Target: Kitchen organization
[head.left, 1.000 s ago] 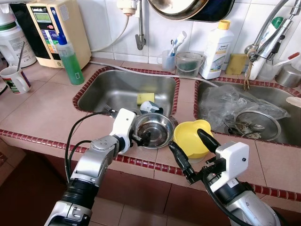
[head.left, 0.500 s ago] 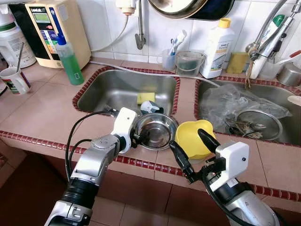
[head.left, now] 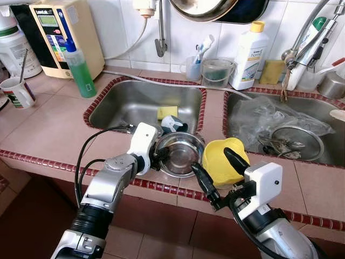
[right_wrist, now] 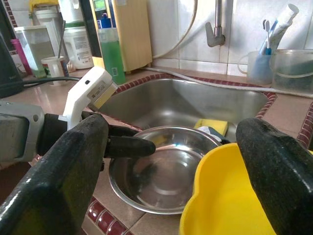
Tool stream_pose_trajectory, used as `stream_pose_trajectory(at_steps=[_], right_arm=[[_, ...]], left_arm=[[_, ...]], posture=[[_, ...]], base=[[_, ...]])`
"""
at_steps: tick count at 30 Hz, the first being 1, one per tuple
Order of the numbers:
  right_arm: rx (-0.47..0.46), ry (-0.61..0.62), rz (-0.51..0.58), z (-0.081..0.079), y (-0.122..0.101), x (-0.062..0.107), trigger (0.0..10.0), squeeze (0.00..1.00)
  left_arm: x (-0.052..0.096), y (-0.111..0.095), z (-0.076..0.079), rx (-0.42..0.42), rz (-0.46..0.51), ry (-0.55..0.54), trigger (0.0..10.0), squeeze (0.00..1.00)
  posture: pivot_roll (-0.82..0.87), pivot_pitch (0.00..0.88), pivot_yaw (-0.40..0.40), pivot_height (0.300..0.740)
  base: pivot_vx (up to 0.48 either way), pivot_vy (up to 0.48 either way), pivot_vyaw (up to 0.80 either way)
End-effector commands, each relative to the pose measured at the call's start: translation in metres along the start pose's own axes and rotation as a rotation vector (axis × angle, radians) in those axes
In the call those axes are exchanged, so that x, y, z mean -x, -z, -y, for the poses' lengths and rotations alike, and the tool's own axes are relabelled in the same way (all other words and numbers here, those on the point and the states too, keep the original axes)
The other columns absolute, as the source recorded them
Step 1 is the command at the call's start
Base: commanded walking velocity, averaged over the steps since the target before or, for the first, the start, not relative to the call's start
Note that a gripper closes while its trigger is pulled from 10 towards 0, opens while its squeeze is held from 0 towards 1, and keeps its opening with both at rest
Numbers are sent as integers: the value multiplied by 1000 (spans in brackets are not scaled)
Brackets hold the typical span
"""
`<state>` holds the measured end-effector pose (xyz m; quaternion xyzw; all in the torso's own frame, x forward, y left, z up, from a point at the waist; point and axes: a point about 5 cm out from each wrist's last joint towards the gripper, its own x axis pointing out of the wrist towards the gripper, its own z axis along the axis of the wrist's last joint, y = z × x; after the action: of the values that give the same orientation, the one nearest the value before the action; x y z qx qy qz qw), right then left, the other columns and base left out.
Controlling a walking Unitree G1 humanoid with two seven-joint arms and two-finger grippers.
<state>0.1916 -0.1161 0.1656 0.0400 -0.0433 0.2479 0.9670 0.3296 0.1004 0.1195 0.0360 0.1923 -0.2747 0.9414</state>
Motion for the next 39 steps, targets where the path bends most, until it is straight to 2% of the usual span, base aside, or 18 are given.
stream_pose_trajectory(at_steps=[1, 10, 11, 12, 28, 32, 39], right_arm=[[13, -11, 22, -2, -6, 0, 10000, 0], [7, -9, 20, -4, -6, 1, 10000, 0], [6, -9, 20, -4, -6, 1, 10000, 0], [5, -9, 20, -4, -6, 1, 10000, 0], [-9, -3, 25, -7, -6, 0, 10000, 0], [-11, 1, 27, -7, -6, 0, 10000, 0], [-13, 5, 31, -8, -6, -1, 10000, 0]], left_arm=[[1, -5, 1, -14, 9, 1, 0, 0], [2, -2, 3, -30, -3, 9, 0, 0], [2, -2, 3, -34, -5, 10, 4510, 0], [1, 0, 2, -45, -22, -1, 10000, 0], [0, -4, -3, -82, 3, -82, 10000, 0], [-1, -7, -6, -129, 13, -154, 10000, 0], [-3, -3, -11, -143, -19, -213, 10000, 0]], posture=[[-233, 11, 77, 740], [-233, 20, 76, 740], [-233, 20, 76, 740], [-232, 23, 77, 740], [-232, 38, 90, 740], [-233, 39, 96, 740], [-233, 40, 98, 740]], base=[[0, 0, 0], [0, 0, 0], [0, 0, 0], [0, 0, 0], [0, 0, 0], [0, 0, 0], [0, 0, 0]])
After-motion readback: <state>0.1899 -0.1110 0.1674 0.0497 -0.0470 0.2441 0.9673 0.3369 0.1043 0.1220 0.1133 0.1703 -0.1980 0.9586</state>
